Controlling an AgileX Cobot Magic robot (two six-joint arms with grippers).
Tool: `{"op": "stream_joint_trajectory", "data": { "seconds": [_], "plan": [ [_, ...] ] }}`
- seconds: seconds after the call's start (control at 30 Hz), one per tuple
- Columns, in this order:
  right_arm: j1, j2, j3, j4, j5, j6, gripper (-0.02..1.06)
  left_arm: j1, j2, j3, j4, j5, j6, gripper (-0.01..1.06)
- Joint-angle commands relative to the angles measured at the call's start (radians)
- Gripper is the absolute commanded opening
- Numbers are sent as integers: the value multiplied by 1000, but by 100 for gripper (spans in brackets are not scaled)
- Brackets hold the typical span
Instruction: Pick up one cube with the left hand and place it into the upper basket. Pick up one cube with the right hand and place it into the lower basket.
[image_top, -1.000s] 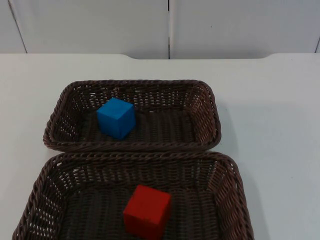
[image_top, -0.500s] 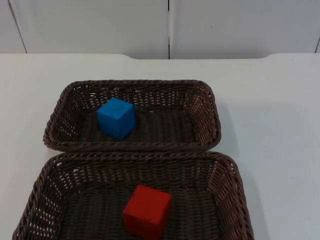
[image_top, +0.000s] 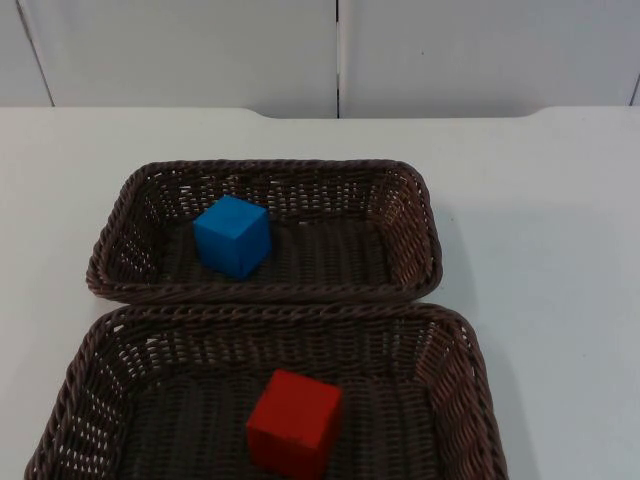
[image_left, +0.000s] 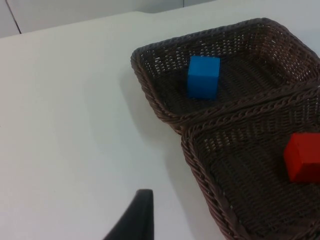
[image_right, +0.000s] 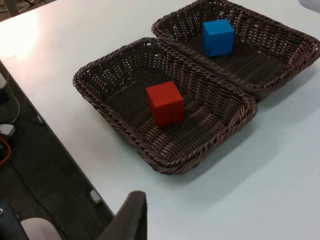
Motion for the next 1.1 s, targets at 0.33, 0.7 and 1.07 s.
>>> {"op": "stream_joint_trajectory", "data": {
  "seconds": [0.33,0.7,1.07],
  "plan": [
    [4,-4,7,-2,0,-2,105,146,-5,4,-9,2,5,105],
    [4,-4,7,-2,0,-2,105,267,-5,4,-9,2,5,105],
    [4,-4,7,-2,0,-2,105,322,-5,4,-7,2,5,105]
  ]
}}
